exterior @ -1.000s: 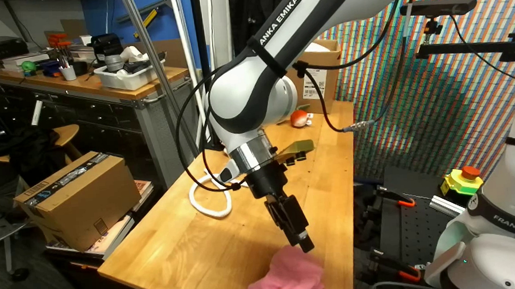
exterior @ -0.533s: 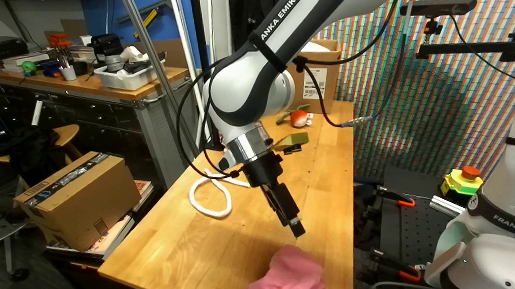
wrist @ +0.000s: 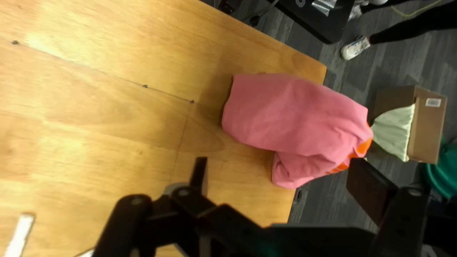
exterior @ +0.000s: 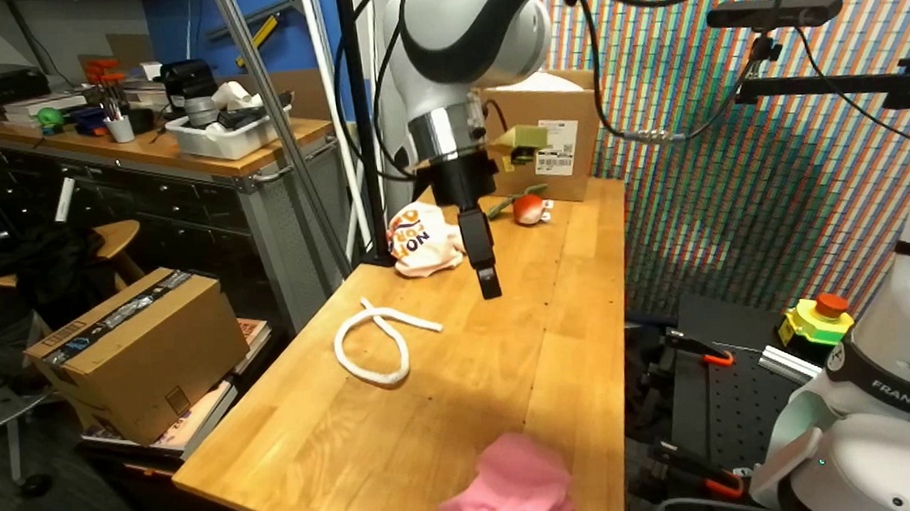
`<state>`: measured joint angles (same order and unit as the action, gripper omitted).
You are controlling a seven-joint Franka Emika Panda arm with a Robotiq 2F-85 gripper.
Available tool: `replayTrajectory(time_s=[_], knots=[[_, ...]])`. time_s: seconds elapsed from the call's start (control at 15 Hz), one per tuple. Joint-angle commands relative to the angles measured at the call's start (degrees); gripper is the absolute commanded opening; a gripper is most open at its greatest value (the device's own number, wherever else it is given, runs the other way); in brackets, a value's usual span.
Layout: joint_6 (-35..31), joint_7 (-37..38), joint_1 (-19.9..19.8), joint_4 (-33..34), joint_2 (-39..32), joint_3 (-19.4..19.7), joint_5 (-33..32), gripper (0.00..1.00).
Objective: Move the radish and peach shirt to the right, move the pink shirt to the left
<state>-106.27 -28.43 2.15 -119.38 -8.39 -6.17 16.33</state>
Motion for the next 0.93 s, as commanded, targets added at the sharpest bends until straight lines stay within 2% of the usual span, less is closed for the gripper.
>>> replayTrajectory(time_s=[0.0, 0.4, 0.87], knots=[[-3.2, 4.2, -0.4, -7.6, 14.0, 1.1, 2.2, 1.0], [-11.4, 11.0, 0.8, -21.3, 34.0, 2.8, 3.2, 1.0], [-24.2, 21.5, 1.1, -38.2, 53.7, 2.1, 1.4, 1.0]])
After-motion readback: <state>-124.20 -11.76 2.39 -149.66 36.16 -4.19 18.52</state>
